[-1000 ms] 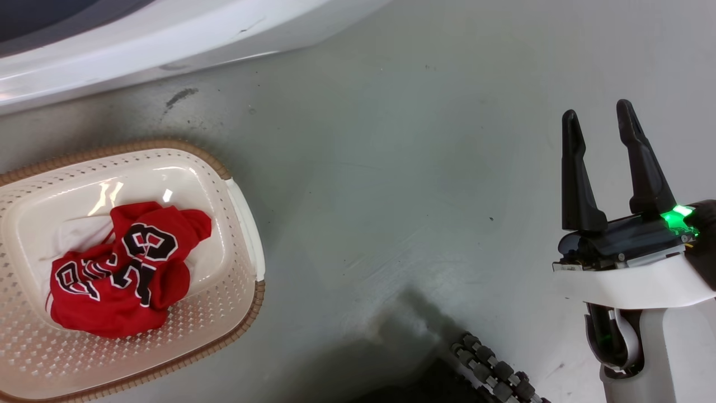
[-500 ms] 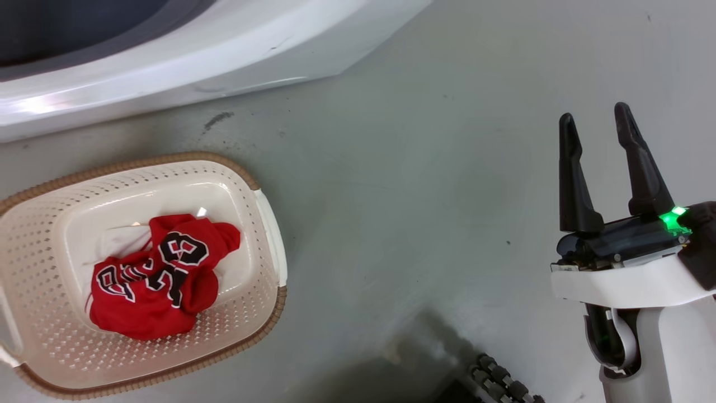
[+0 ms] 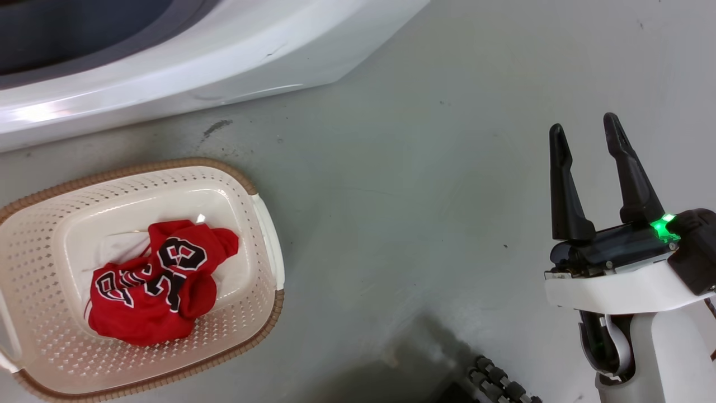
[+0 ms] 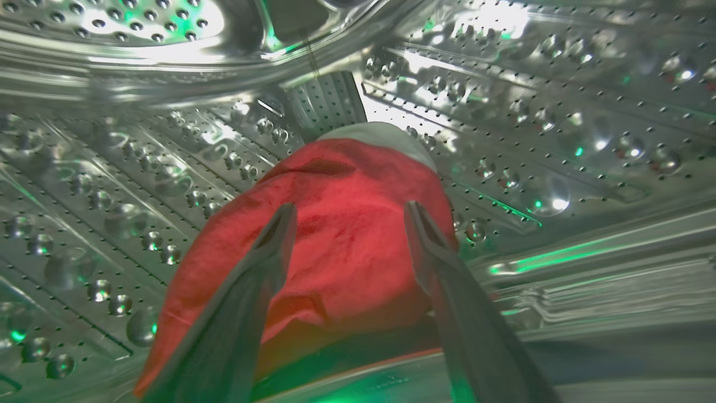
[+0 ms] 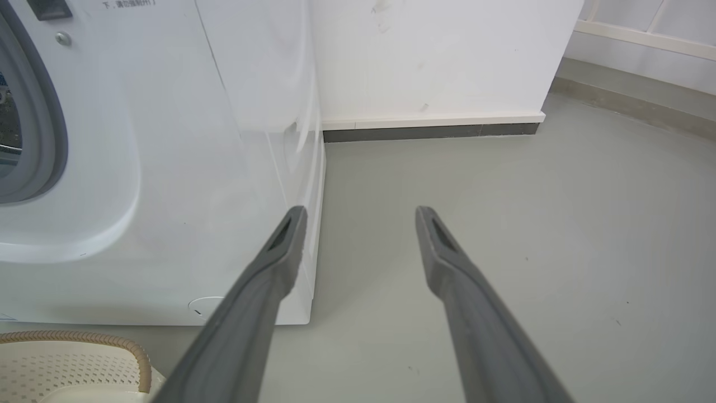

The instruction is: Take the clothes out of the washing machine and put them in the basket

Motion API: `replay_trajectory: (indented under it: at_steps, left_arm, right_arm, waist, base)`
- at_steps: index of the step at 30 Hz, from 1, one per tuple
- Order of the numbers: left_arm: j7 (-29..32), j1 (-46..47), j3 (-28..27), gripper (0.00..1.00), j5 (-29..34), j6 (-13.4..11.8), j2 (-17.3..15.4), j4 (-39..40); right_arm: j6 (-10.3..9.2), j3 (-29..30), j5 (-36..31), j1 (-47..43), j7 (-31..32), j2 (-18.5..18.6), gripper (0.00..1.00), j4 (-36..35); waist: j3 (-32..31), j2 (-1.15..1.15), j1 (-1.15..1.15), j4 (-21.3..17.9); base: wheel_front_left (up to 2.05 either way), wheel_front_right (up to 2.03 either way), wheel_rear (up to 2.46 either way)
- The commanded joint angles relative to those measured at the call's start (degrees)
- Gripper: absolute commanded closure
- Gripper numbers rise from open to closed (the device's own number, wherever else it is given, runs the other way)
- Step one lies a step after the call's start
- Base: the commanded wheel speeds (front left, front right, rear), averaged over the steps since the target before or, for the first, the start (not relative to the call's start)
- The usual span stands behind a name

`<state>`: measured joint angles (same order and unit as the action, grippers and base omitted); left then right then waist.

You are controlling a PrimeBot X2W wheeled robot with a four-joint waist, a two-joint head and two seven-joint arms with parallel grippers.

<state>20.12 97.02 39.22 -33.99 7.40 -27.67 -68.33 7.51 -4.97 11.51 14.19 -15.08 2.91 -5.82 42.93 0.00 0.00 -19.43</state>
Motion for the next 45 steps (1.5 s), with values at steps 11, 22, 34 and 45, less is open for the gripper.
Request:
replay_trajectory:
  at_steps: [11,22,34,45]
  left_arm:
    - [7.51,2.13,2.69,0.00,-2.00,0.01,-2.17,-0.92]
    - [8.13,1.65,3.99,0.00,-1.74,-0.06,-2.46,-3.15]
    - [7.14,2.54,5.07,1.00,-2.19,-0.01,-2.61,-3.44]
    - [-1.65,3.60,5.56,1.00,-1.85,-0.20,-2.51,-2.75]
  right_arm:
    - [-0.04,-0.37,2.11,0.52,-0.13,-0.06,0.00,-0.75]
    - [-0.04,-0.26,2.40,0.54,-0.13,-0.06,0.00,-1.17]
    - [-0.04,-0.64,2.22,0.84,-0.13,-0.06,0.00,-1.19]
    - [-0.04,-0.44,1.38,0.51,-0.13,-0.05,0.00,-0.73]
  waist:
    - [4.46,0.00,0.00,-2.69]
    - [6.38,0.00,0.00,-3.28]
    - [6.56,0.00,0.00,-3.26]
    - [3.83,0.00,0.00,-1.84]
  base:
    - [0.00,0.00,0.00]
    - [0.00,0.00,0.00]
    - [0.00,0.00,0.00]
    - [0.00,0.00,0.00]
